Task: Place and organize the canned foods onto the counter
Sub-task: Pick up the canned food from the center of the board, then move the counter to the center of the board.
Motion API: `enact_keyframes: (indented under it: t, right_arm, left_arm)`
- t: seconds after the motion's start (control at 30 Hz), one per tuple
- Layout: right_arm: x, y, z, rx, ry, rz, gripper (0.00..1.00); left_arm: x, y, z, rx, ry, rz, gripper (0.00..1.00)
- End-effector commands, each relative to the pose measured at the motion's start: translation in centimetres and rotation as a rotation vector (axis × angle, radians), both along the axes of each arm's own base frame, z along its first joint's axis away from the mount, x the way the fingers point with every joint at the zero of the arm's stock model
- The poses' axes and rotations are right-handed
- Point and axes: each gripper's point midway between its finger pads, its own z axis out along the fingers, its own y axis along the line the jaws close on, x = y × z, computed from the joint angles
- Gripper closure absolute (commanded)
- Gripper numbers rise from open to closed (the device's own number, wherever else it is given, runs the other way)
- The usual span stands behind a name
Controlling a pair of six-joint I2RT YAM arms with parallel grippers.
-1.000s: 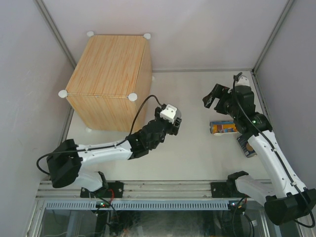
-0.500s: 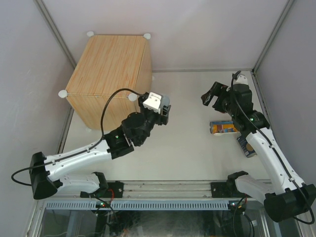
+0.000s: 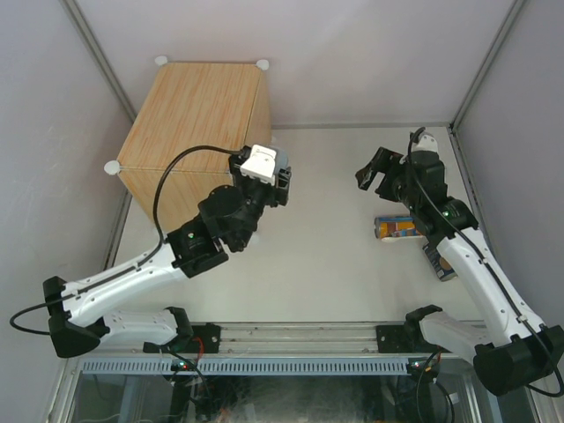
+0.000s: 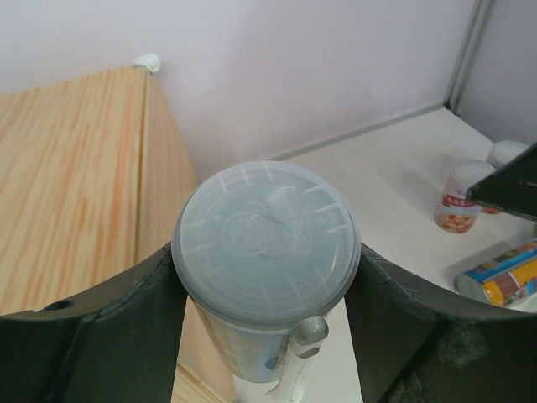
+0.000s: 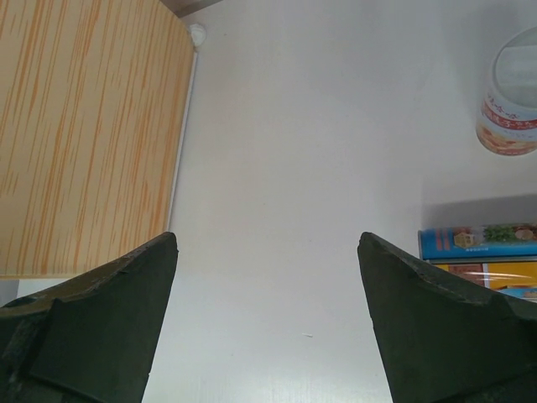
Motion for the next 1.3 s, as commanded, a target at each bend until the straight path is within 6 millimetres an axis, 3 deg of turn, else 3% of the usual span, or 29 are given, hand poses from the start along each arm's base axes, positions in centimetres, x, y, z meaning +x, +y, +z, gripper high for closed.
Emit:
enact_keyframes:
  t: [0.0,0.37,0.8,0.97,1.27]
  right_arm:
    - [0.3,0.3,2.6,0.030,-0.072,-0.011,0.13]
    - [0.0,1.6,3.1,0.042,-0.084,0.019,0.13]
    - [-0.2,3.9,4.9,0.028,-0.116,0.079,0.13]
    - [0.3,5.7,6.4,0.039,-0.134,0.120,0.14]
    - [1.7,12.3,9.6,0.085,-0.157,0.260,0.15]
  left_arm:
    - [-1.4,5.5,11.2,-0.238,-0.172,0.090,1.00]
    - [-1.8,10.9,15.7,-0.261,-0.233,0.225,1.00]
    - [-1.7,16.5,17.1,-0.269,-0.255,0.416,1.00]
    - [-1.0,18.7,16.5,-0.283,-0.243,0.482,1.00]
    - [1.0,22.4,16.3,-0.292,-0.245,0.577,1.00]
